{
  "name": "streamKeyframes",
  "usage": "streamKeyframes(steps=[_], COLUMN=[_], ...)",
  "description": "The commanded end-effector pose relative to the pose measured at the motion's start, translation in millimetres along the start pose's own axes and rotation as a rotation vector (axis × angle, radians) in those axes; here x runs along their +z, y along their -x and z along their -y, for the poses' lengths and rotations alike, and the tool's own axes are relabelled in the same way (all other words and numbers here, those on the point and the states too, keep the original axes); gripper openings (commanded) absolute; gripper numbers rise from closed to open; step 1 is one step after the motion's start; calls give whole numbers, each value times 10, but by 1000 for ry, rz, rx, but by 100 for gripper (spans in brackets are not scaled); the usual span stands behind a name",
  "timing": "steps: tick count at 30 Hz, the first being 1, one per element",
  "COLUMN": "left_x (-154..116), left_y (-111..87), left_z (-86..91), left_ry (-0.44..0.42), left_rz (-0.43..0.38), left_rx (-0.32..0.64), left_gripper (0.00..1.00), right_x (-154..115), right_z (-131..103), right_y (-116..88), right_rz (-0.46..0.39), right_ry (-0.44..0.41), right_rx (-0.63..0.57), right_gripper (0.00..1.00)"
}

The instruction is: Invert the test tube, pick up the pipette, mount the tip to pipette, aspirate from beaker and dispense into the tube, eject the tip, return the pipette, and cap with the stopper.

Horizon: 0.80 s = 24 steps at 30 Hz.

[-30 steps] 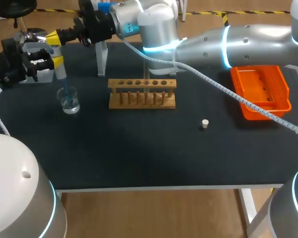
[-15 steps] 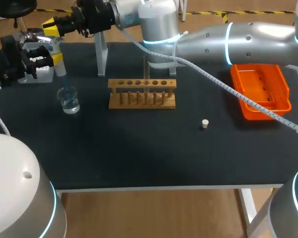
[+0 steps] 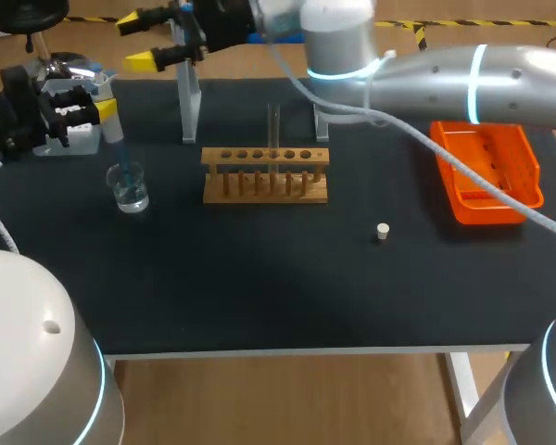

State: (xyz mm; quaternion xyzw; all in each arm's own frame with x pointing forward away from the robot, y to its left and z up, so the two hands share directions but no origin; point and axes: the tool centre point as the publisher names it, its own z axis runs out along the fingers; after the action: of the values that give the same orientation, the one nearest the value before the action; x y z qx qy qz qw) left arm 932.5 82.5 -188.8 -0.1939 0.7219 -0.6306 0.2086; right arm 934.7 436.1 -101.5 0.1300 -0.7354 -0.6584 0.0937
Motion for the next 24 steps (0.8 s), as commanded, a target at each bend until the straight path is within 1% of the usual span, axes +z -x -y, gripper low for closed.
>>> streamKeyframes(steps=[1,4,11,14,18,24], left_x=[-4,-4,-4,-4,-4,-4], left_y=[1,1,1,1,1,1], left_z=[4,4,4,4,4,4], left_ry=[0,0,0,0,0,0], left_rz=[-1,-1,-1,-1,-1,-1], left_rx=[0,0,0,0,0,0], left_gripper=[0,0,0,0,0,0], right_x=[-504,-748,-1174,-1350,-1550,-1813], right_z=[6,70,256,340,483,708], right_y=[-202,-276,-357,-430,-456,-479], right_rz=[57,87,149,167,205,240], right_ry=[-37,-61,-98,-105,-120,-124], right_rx=[11,23,50,60,67,67], right_gripper=[100,100,100,100,100,100])
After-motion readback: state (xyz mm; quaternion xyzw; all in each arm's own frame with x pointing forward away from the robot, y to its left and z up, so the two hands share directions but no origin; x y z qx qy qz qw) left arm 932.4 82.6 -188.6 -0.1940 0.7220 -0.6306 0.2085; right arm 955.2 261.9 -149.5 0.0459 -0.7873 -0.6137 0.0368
